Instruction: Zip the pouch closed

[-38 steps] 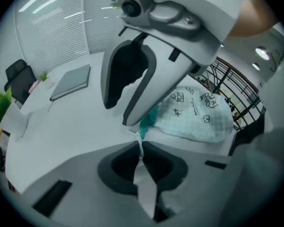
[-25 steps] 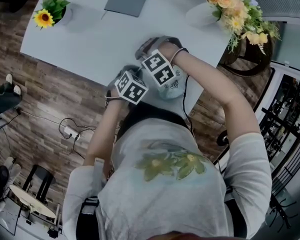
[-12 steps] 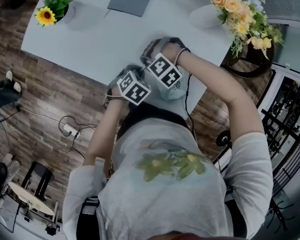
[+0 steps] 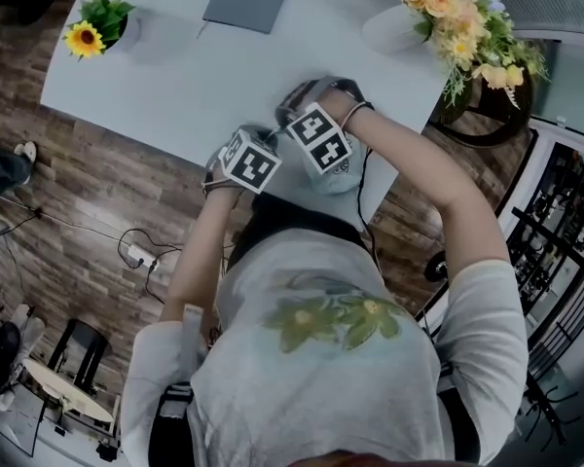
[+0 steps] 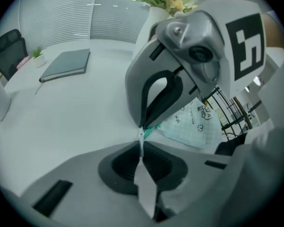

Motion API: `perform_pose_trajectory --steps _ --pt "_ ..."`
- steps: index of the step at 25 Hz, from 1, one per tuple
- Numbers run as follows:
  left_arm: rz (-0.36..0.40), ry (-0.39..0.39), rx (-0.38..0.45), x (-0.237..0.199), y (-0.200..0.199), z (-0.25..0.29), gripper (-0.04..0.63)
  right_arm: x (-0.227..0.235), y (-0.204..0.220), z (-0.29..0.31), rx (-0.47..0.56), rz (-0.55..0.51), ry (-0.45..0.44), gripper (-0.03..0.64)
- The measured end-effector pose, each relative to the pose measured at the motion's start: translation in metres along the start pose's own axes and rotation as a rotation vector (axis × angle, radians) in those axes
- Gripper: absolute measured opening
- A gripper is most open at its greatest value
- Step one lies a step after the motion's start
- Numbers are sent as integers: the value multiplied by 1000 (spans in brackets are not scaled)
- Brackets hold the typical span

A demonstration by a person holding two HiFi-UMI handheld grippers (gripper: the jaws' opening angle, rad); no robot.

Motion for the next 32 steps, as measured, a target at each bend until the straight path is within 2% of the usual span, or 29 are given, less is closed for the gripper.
perform_pose_trajectory --steps 5,7,12,32 --pt "-13 -4 -4 -1 -1 -1 25 -3 1 -3 1 44 -1 17" --pt "-10 -22 3 -3 -3 -3 25 -5 2 -5 -13 27 -2 17" --pt "-29 -6 0 -1 0 0 25 -7 2 -8 -23 15 0 17" --pt "-32 -33 5 1 -2 0 25 -9 5 -12 -80 -69 16 17"
Point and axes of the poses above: the fingertips, and each gripper's own axes: z forward along the fingers, x to its right, y out of its underside, the point moved 6 cm from there along -z, backward along the fingers
